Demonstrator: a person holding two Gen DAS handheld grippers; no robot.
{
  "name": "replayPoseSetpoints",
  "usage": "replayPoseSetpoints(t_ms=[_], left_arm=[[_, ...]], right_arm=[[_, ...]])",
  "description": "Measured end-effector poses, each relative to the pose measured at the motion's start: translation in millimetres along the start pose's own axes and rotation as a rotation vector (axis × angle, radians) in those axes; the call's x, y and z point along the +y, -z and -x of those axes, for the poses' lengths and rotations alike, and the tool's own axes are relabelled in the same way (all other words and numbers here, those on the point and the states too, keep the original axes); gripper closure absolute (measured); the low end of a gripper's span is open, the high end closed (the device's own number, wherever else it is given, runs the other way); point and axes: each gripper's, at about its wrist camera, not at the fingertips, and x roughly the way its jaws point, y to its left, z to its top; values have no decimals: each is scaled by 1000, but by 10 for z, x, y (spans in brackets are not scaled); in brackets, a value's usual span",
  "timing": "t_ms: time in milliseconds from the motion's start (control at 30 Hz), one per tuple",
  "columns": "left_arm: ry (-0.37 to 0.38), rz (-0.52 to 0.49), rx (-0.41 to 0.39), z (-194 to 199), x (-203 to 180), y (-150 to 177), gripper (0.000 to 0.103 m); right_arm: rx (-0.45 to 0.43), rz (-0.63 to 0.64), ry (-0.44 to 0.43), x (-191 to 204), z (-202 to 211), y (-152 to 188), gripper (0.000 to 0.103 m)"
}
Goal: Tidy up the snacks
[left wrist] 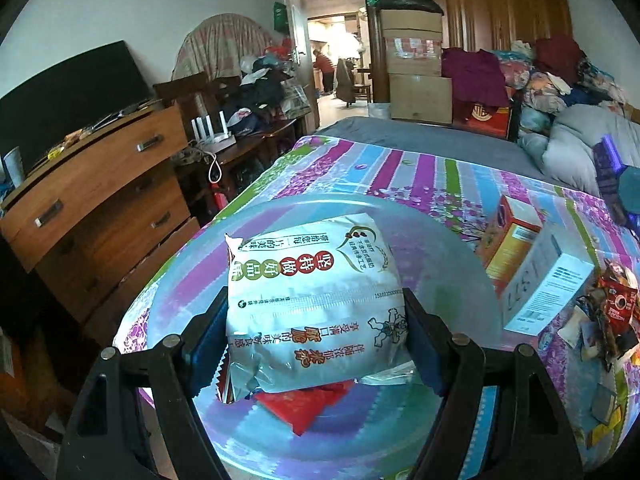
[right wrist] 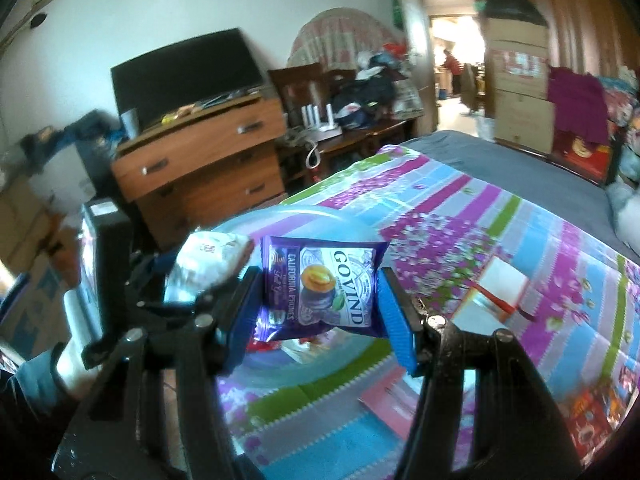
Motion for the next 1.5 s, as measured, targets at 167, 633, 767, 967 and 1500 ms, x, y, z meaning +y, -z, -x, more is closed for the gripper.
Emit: replayPoseSetpoints(t_ms=[167,633,767,967,1500], left_arm=[[3,14,5,-55,97,-1,23],[3,36,25,-241,274,0,23],[3,35,49,-357,299,2,23],[29,38,135,-597,307,11,22],[-49,66,92,-479,222,41,15]], right_arm=[[29,25,-24,128,-200,-48,44],[101,23,-48,268,-652,-90,44],[131,13,-61,285,-805,-116,44],[186,-11,-81,300,-1070,-155,38],[28,-71,-23,203,-227,97,15]])
